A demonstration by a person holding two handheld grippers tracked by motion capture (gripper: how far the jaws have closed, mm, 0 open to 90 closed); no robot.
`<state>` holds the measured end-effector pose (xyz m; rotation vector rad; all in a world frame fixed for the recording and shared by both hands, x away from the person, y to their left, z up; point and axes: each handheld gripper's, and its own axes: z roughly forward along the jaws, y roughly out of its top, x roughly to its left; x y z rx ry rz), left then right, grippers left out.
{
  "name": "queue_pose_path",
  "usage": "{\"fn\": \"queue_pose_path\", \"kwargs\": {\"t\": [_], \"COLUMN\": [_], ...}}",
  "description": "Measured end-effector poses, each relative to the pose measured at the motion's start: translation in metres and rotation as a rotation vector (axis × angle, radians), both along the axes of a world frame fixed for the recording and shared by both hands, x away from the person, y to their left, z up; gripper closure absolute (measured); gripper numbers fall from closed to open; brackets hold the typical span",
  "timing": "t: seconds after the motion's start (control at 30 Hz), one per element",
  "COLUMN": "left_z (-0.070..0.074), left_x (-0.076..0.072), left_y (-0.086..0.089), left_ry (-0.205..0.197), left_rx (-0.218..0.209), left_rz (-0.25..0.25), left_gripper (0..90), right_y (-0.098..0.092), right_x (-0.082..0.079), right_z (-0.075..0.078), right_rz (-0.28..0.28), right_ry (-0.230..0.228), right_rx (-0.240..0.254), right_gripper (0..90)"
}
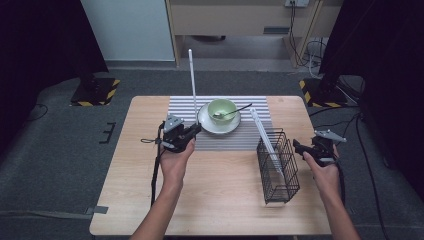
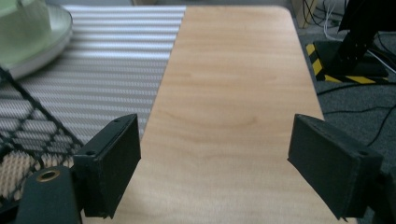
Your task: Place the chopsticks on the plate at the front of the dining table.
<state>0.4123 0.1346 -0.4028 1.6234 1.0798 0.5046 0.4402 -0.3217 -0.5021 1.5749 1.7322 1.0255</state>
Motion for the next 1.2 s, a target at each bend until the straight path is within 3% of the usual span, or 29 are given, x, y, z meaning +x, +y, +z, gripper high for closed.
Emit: {"fn": "queue_pose_path", "kwargs": {"t": [0.27,0.53,0.8,0.97,1.03,1.2], "left_z": [-0.006,-0.005,0.006,0.016,0.019,0.026], "left_x": [0.006,0.012,0.015,0.018,0.019,0.023], "left_y": [0.0,0.0,-0.003,-0.005,-0.006,-0.01], "left_ry": [0.013,0.018,0.009,0.0,0.001,-0.001], "left_rx": [-0.004,-0.004,0.011,0.027,0.025,0.037], "left_rz": [0.009,0.034,0.051,0.059,0.056,0.048], "left_gripper": [86.6,86.6,86.7,86.6,86.6,86.6], "right_y": [0.002,0.006,0.01,0.012,0.014,0.015], "right_x": [-0.005,-0.003,-0.001,-0.001,0.0,0.0], "right_z": [-0.021,-0.029,-0.039,-0.046,-0.049,-0.049], "right_rz": [-0.004,-0.009,-0.014,-0.015,-0.021,-0.022], "right_ry": [0.052,0.082,0.107,0.123,0.149,0.149], "right_rx": [-0.005,-0.028,-0.076,-0.067,-0.078,-0.089], "right_gripper": [16.7,15.6,14.9,14.5,14.0,13.5]}}
